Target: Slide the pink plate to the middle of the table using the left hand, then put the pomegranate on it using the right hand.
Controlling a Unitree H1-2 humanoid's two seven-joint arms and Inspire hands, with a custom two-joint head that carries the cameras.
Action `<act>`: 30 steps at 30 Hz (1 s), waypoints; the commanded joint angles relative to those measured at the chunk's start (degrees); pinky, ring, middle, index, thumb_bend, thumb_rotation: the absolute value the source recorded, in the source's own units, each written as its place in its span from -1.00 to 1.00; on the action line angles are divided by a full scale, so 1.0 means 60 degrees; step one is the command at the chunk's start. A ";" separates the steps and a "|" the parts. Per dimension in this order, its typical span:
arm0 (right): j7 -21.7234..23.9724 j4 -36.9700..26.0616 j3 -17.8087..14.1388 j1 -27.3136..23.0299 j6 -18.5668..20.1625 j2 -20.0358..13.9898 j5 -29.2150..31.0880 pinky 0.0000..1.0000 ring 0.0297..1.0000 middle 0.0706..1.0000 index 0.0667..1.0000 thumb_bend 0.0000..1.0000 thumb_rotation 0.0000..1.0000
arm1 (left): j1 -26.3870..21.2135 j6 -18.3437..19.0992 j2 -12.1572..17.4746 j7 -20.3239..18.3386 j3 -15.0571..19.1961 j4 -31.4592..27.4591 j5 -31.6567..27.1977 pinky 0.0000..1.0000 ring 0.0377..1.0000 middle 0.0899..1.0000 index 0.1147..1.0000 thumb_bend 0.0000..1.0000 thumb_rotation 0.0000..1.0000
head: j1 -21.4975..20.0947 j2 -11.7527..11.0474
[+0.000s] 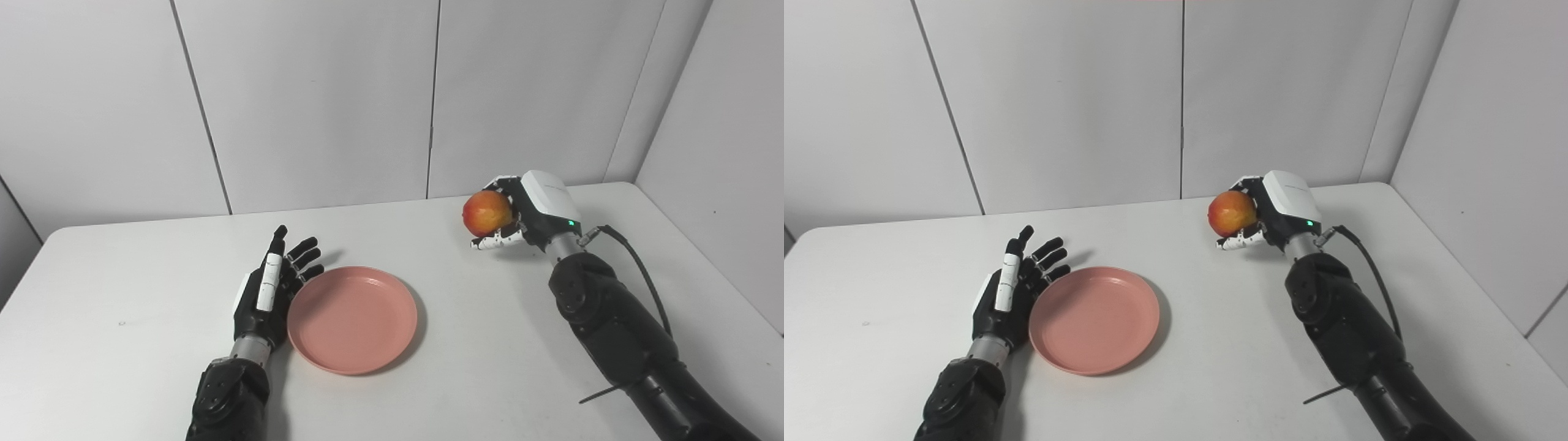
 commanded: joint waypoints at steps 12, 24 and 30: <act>0.0890 -0.2716 0.0135 -0.0088 -0.0158 0.0686 -0.0269 -0.43 -0.33 -0.14 -0.05 0.04 -0.97 | 0.0161 0.0621 -0.0269 0.0127 -0.0074 0.0253 0.0110 0.51 0.60 0.53 1.00 0.84 0.50 | 0.0446 0.0044; 0.1214 -0.3518 0.0190 0.0426 -0.0433 0.1442 -0.0444 -0.41 -0.29 -0.15 -0.04 0.04 -0.97 | 0.0142 0.0556 -0.0418 0.0194 -0.0119 0.0258 0.0274 0.36 0.55 0.52 1.00 0.87 0.50 | 0.0748 0.0063; 0.1107 -0.3554 0.0295 0.0742 -0.0567 0.1722 -0.0569 -0.36 -0.20 -0.12 -0.06 0.04 -0.97 | 0.0115 0.0521 -0.0438 0.0144 -0.0101 0.0311 0.0226 0.40 0.55 0.51 1.00 0.85 0.49 | 0.0773 0.0070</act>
